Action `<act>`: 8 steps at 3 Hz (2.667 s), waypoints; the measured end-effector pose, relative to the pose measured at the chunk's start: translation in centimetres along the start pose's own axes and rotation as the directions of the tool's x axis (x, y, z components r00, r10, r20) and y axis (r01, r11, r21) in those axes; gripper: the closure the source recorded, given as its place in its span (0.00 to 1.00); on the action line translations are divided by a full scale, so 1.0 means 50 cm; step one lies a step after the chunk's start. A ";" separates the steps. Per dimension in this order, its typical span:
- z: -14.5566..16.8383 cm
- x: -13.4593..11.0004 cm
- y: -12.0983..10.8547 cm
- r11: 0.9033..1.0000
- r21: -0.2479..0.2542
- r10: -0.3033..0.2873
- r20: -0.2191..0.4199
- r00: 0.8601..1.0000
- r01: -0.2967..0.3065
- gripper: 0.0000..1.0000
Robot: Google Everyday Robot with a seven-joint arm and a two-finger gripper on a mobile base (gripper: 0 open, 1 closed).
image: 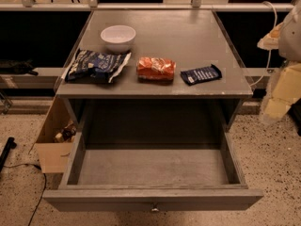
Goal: Place coke can into top drawer
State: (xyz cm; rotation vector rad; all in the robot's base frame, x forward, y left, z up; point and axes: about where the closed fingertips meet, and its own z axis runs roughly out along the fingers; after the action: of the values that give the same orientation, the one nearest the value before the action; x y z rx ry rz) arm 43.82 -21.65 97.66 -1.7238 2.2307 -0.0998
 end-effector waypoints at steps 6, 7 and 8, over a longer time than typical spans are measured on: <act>0.085 -0.214 -0.153 0.976 -0.187 0.193 0.515 0.835 -0.110 0.00; 0.089 -0.216 -0.152 0.975 -0.191 0.198 0.514 0.835 -0.114 0.00; 0.120 -0.221 -0.158 0.973 -0.191 0.212 0.519 0.828 -0.129 0.00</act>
Offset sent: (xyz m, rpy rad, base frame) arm -0.0006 0.0010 -0.0162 0.0141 0.0213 0.0314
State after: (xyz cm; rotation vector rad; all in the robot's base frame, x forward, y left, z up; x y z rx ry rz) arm 55.38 -12.42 96.21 -1.3784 1.9792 0.5426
